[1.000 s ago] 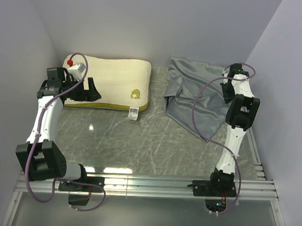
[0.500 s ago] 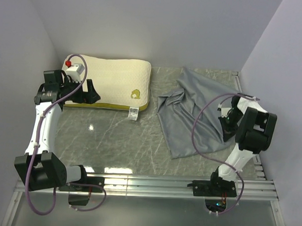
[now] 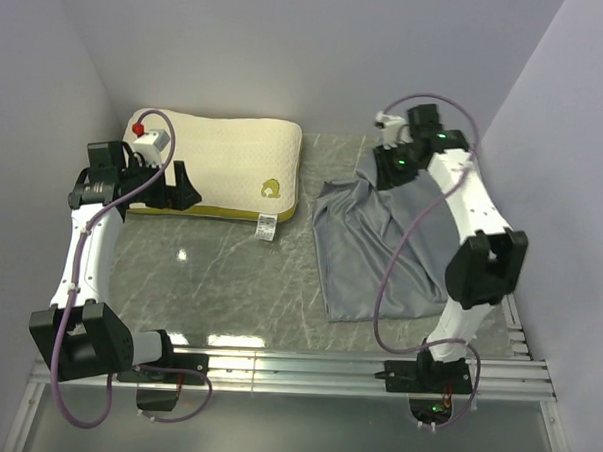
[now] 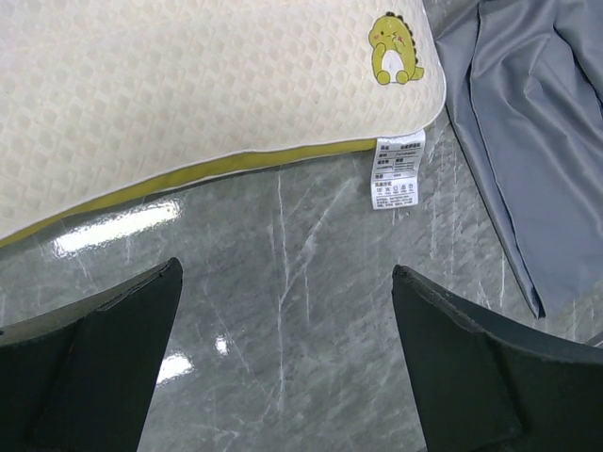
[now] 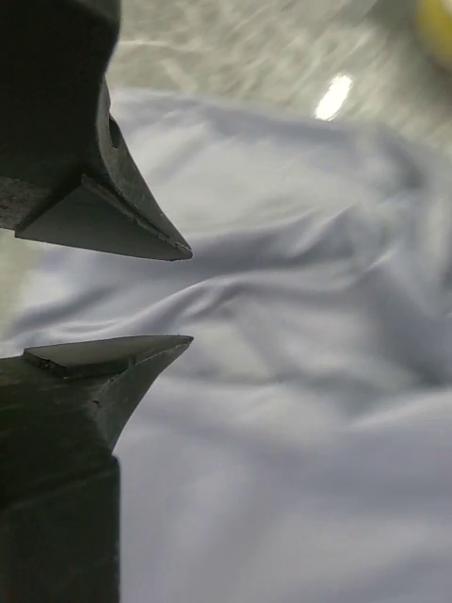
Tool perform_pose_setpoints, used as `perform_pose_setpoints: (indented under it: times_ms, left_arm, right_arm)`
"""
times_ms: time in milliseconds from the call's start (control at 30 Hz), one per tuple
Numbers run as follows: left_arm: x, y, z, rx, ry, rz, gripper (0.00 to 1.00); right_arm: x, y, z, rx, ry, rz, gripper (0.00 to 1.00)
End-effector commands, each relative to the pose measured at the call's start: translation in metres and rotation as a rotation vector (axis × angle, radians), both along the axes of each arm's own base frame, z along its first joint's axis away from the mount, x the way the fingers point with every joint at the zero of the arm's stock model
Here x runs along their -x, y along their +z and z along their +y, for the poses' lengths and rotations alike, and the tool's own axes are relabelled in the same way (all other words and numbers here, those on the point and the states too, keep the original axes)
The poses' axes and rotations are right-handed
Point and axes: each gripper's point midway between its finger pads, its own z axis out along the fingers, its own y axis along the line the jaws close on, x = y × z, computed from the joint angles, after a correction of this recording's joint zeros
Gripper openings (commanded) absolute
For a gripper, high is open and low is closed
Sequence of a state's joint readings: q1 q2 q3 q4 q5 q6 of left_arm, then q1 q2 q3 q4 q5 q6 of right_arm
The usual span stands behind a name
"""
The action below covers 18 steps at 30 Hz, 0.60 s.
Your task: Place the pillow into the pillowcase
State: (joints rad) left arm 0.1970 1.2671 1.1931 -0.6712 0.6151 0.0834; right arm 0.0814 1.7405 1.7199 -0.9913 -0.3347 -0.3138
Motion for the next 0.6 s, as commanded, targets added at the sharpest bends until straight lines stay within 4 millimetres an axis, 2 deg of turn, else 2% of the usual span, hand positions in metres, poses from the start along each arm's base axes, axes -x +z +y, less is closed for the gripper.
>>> perform_pose_setpoints:
  times_ms: [0,67,100,167,200,267,300,400,467,567]
  left_arm:
    - [-0.001,0.008,-0.003,0.019,-0.018,-0.026,0.99]
    - [0.0,0.009,-0.003,0.014,-0.017,-0.032,0.99]
    - [0.0,0.009,-0.003,0.011,-0.017,-0.035,0.99]
    - [-0.002,0.007,-0.001,0.004,-0.01,-0.039,0.99]
    - [-0.003,0.007,0.001,-0.005,-0.008,-0.041,0.99]
    - [-0.006,0.002,0.002,-0.011,-0.012,-0.024,0.99]
    - [-0.007,0.002,0.003,-0.014,-0.012,-0.019,0.99]
    - [-0.012,-0.001,0.004,-0.018,-0.017,-0.011,0.99]
    - [-0.015,-0.001,0.005,-0.016,-0.013,-0.006,0.99]
    - [-0.021,-0.001,0.004,0.002,-0.011,-0.001,0.99]
  right_arm:
    - [-0.044,-0.02,0.048,0.022,0.001,-0.024,0.44]
    - [-0.055,-0.03,0.065,0.045,0.017,-0.017,0.43]
    - [-0.066,-0.043,0.07,0.057,0.005,-0.001,0.42]
    - [-0.073,-0.059,0.078,0.063,-0.001,0.033,0.41]
    - [-0.077,-0.075,0.088,0.057,0.005,0.067,0.41]
    - [-0.078,-0.091,0.101,0.034,0.026,0.104,0.41]
    - [-0.078,-0.107,0.108,0.035,0.032,0.131,0.4]
    - [-0.076,-0.129,0.13,0.006,0.062,0.174,0.4]
    - [-0.073,-0.142,0.141,-0.016,0.081,0.201,0.4]
    - [-0.068,-0.149,0.167,-0.083,0.142,0.237,0.4]
